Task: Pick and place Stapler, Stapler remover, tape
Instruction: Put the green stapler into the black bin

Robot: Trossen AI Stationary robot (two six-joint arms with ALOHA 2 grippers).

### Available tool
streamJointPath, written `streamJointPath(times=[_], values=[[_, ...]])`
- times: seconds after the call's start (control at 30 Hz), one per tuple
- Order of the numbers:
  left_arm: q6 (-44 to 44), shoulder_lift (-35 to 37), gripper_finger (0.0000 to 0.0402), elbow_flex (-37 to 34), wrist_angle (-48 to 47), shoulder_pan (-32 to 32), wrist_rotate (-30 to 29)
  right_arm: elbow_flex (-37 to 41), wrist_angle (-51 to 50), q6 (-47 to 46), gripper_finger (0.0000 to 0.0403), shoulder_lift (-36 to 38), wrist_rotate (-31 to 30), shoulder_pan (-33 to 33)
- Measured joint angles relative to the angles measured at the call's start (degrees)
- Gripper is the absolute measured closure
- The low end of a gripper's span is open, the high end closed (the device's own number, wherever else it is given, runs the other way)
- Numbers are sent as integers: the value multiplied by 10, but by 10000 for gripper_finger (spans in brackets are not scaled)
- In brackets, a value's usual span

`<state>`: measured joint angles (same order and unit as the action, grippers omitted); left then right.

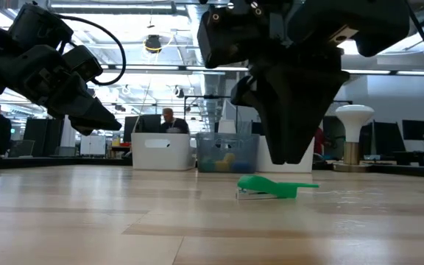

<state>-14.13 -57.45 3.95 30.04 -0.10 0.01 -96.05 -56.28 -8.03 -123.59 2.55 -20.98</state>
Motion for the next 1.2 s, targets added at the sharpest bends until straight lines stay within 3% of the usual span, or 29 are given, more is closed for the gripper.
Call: streamJointPath(times=[0.4, 0.8, 0.97, 1.2], values=[[-1, 0, 239, 0, 0, 0, 0, 25, 31, -25, 281, -4, 5, 0], [-1, 0, 239, 0, 0, 0, 0, 53, 62, -26, 177, -4, 5, 0], [-1, 0, 239, 0, 0, 0, 0, 52, 61, -26, 179, -4, 5, 0], [-1, 0, 239, 0, 0, 0, 0, 52, 55, -39, 219, -4, 5, 0]])
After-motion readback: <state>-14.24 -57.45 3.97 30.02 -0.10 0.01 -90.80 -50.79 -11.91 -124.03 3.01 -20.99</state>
